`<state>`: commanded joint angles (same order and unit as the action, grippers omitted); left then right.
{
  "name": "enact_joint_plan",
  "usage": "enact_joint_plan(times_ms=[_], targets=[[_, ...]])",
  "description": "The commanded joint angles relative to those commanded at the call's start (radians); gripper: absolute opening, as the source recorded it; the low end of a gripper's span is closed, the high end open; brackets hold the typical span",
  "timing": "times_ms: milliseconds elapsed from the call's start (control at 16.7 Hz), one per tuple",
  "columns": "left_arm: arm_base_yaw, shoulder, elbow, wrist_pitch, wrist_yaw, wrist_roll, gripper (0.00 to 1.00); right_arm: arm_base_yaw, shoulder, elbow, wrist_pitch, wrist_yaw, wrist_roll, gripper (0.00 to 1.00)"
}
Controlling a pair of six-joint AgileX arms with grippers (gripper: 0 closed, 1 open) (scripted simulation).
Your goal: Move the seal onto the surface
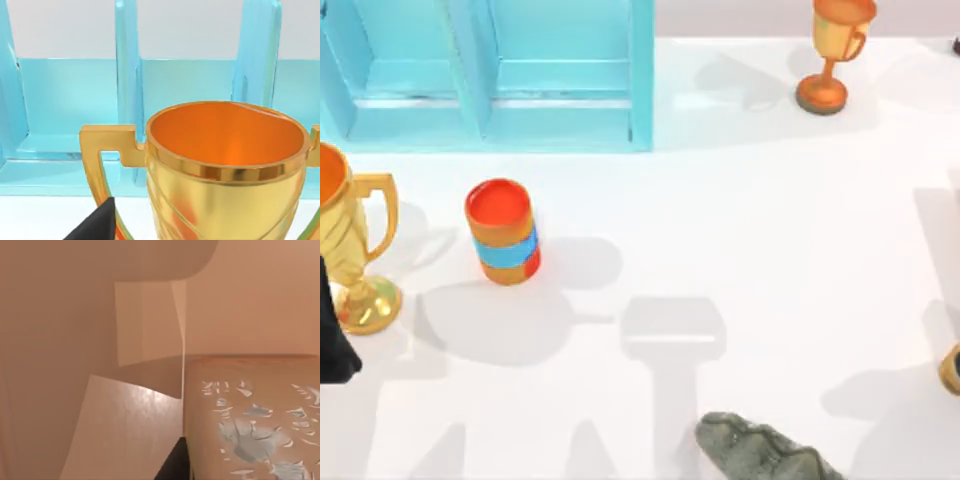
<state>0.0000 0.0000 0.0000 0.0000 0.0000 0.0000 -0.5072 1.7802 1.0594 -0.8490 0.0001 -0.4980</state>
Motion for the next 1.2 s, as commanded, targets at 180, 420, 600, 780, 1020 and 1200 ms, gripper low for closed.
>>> enact_joint_plan(times_ms=[180,420,600,780,1020,1200], targets=[[0.000,0.000,0.000,0.000,0.000,0.000,1.00,0.007,-0.009,0.009,-0.010,0.000,0.010,0.00],[0.000,0.000,0.000,0.000,0.000,0.000,1.00,0.090,-0.069,0.096,-0.104,-0.005,0.100,0.00],[0.000,0.000,0.000,0.000,0.000,0.000,1.00,0.196,-0.134,0.192,-0.222,-0.009,0.211,0.00],[0.000,0.000,0.000,0.000,0.000,0.000,1.00,0.314,-0.195,0.283,-0.355,-0.008,0.330,0.00],[0.000,0.000,0.000,0.000,0.000,0.000,1.00,0.451,-0.238,0.347,-0.517,-0.003,0.459,0.00],[0.000,0.000,0.000,0.000,0.000,0.000,1.00,0.506,-0.242,0.350,-0.586,0.001,0.504,0.00]])
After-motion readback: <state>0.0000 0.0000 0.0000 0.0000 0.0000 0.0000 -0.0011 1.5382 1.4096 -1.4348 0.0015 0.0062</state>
